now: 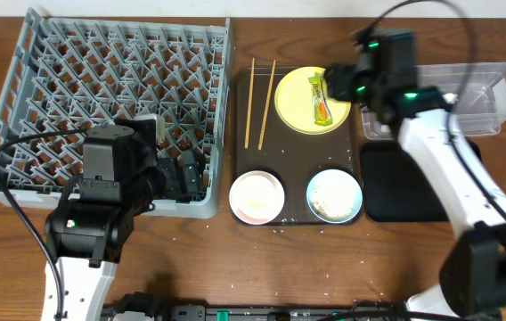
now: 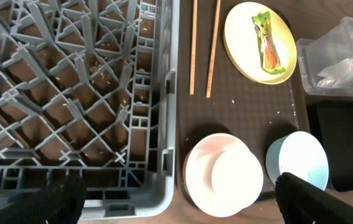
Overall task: Sort waste into correct bins and load items into the dishwasher
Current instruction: 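Carry the tissue right and release it into the clear plastic container, then grasp the green wrapper with the right gripper and drop it in the container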
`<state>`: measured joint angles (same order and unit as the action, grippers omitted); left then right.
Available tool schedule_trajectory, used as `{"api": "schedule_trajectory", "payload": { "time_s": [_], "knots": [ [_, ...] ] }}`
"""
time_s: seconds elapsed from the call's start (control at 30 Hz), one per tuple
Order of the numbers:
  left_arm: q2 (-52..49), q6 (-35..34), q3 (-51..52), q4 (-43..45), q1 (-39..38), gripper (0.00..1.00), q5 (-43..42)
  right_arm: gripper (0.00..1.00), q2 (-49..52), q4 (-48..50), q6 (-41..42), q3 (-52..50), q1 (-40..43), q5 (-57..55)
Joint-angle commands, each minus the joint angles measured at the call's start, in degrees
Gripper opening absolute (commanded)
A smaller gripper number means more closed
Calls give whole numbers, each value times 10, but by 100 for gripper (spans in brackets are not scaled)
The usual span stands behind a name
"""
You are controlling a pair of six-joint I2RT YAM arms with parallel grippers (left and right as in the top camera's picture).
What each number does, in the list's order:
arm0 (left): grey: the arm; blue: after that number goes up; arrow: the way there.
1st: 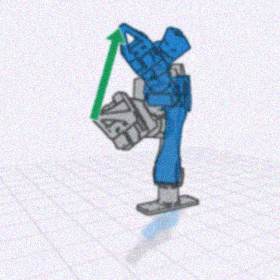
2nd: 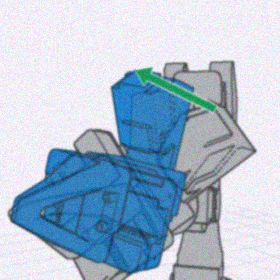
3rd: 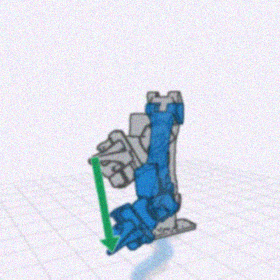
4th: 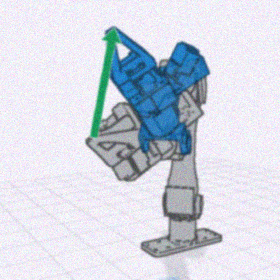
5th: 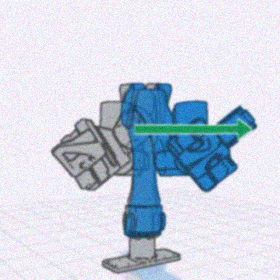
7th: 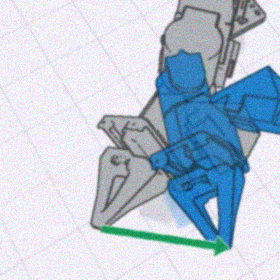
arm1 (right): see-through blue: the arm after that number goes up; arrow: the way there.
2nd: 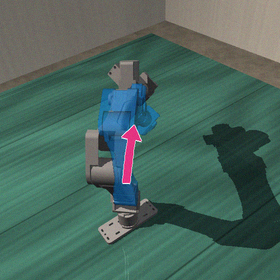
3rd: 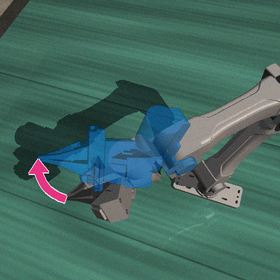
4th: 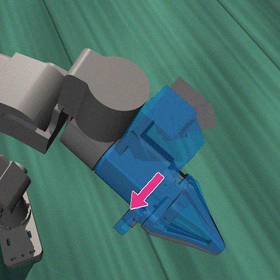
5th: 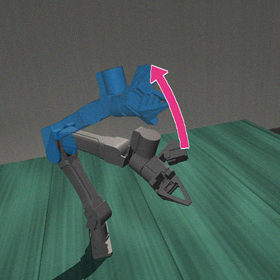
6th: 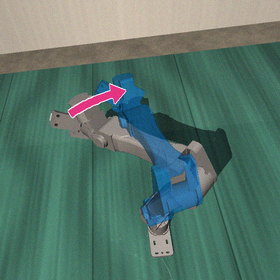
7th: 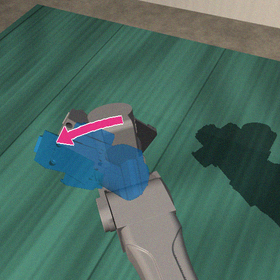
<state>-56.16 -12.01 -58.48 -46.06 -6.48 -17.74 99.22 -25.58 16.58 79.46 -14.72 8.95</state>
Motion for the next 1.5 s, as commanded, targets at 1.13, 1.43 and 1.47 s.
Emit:
{"api": "schedule_trajectory", "payload": {
  "time_s": [1.13,1.43,1.47],
  "knots": [
    [-1,-2,-14,-15,-1,98,-11,1,0,-89,412,-1,163,-188],
    [-1,-2,-14,-15,-1,98,-11,63,47,-51,381,-1,219,-130],
    [-1,-2,-14,-15,-2,98,-11,74,45,-44,359,0,218,-122]
  ]
}}
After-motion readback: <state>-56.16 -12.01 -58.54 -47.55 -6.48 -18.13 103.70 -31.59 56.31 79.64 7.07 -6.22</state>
